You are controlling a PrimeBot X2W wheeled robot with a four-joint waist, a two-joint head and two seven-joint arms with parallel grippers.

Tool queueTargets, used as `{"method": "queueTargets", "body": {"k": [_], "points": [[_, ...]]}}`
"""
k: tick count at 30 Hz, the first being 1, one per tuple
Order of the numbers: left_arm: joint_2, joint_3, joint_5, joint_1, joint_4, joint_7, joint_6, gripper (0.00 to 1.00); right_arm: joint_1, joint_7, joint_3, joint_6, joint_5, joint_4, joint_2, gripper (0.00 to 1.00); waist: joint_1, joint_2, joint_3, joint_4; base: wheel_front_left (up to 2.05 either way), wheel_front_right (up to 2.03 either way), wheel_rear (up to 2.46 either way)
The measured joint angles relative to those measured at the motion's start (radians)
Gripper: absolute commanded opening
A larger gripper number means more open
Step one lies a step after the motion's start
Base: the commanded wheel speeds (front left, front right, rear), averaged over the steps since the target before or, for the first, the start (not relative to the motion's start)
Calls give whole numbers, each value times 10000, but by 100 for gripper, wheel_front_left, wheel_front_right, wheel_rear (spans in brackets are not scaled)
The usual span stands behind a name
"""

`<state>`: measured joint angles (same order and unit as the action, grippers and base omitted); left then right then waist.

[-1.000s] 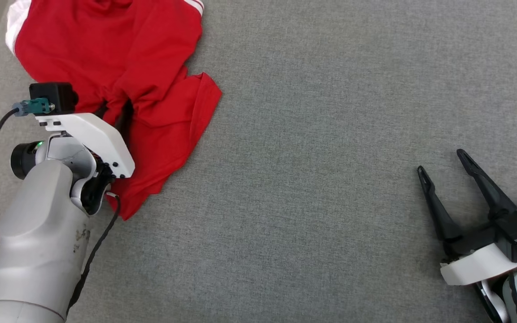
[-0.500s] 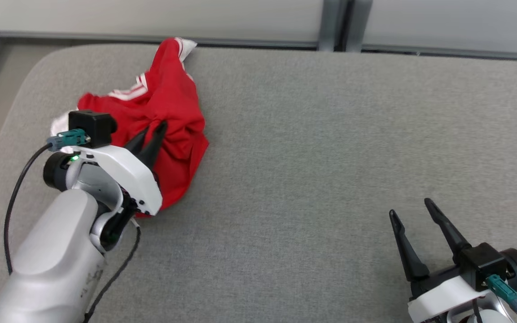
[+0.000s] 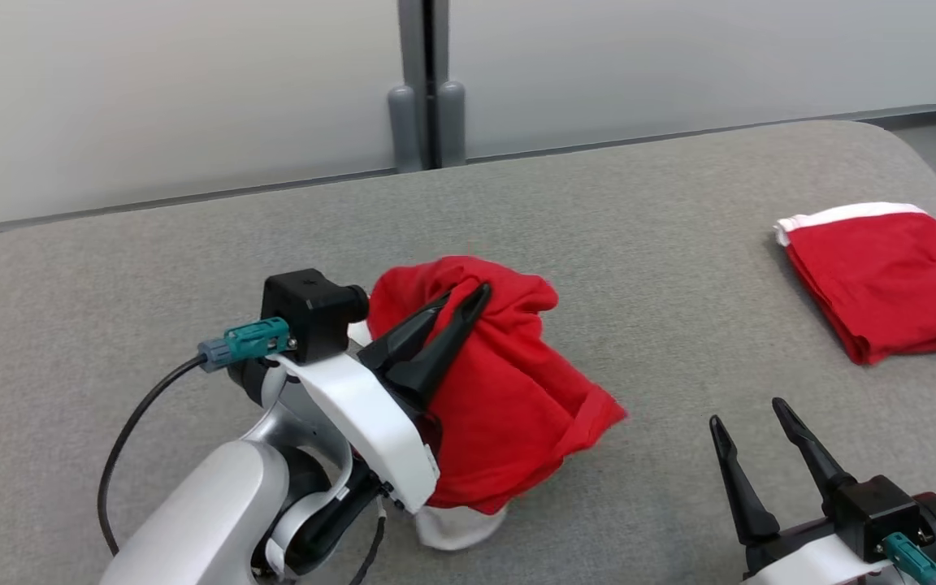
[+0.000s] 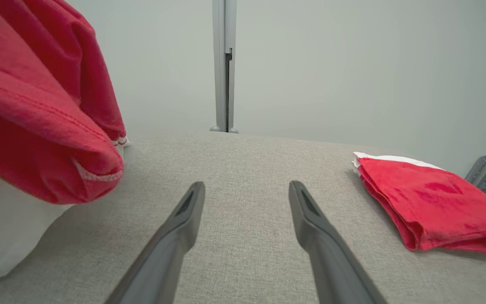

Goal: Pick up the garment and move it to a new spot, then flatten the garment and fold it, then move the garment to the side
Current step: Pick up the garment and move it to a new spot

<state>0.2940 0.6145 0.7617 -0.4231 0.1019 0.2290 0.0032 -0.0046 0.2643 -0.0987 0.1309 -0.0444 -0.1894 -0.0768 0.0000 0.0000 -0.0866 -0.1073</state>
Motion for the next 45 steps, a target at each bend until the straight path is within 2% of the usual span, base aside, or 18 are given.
{"method": "queueTargets", "body": {"k": [4, 7, 11, 14, 16, 17, 18, 19, 20, 22, 26, 31, 37, 41, 45], "points": [[-144, 84, 58, 98, 717, 96, 174, 0, 72, 0, 65, 0, -2, 59, 29, 100, 0, 0, 7, -489, 0, 0, 0], [-198, 75, 63, 101, 414, 142, 332, 0, 82, 0, 96, 0, 0, 71, 44, 100, 0, 0, -154, -584, 0, 0, 0], [-280, 169, -46, 210, -1292, -121, 385, 0, -18, -2, 29, 0, -6, 52, 107, 100, 0, 0, -398, -603, 0, 0, 0], [-702, 347, -84, 306, -3175, -702, 140, 0, -105, 0, -31, 0, -13, -2, 130, 100, 0, 0, -535, -563, 0, 0, 0], [-989, 462, -178, 303, -4416, -1254, -176, 0, -149, -2, -102, 0, -13, -90, 157, 100, 0, 0, -593, -549, 0, 0, 0], [-1103, 556, -257, 296, -4953, -1505, -247, 11, -184, 0, -132, 0, -12, -115, 167, 100, 0, 0, -603, -556, 0, 0, 0], [-1172, 665, -462, 290, -5419, -1848, -359, 35, -221, -2, -165, 0, -12, -138, 169, 100, -1, 0, -594, -566, 0, 0, 0], [-1313, 660, -502, 284, -5804, -2173, -393, 71, -238, 0, -169, 0, -12, -161, 169, 100, 0, 0, -570, -569, 0, 0, 0], [-1429, 685, -533, 263, -6092, -2464, -460, 100, -239, 0, -142, 0, -13, -173, 174, 100, 0, 0, -540, -556, 0, 0, 0], [-1630, 704, -771, 237, -6426, -3221, -456, 100, -221, -2, -59, 0, -6, -180, 157, 100, 0, 0, -451, -491, 0, 0, 0], [-1726, 165, -938, 439, -6332, -4654, 10, 100, -59, 0, 92, 0, 56, -121, 73, 100, 0, 0, -139, -353, 0, 0, 0], [-1532, -899, -1469, 2227, -4750, -4895, 677, 100, 346, 0, 545, 0, 119, 150, -17, 100, 1, 0, 398, -99, 0, 0, 0], [-1254, -2232, -2801, 4541, -3229, -4924, 1137, 100, 751, 0, 938, 0, 207, 341, -81, 100, 0, 0, 826, 443, 0, 0, 0], [-1476, -3359, -3547, 5576, -2464, -4926, 1149, 100, 1111, 0, 1337, 0, 280, 362, -35, 100, 0, 0, 1079, 765, 0, 0, 0], [-1726, -4247, -4243, 6327, -2050, -4932, 700, 100, 1391, -2, 1714, 0, 290, 297, 130, 100, 0, 0, 1263, 1011, 0, 0, 0]]}}
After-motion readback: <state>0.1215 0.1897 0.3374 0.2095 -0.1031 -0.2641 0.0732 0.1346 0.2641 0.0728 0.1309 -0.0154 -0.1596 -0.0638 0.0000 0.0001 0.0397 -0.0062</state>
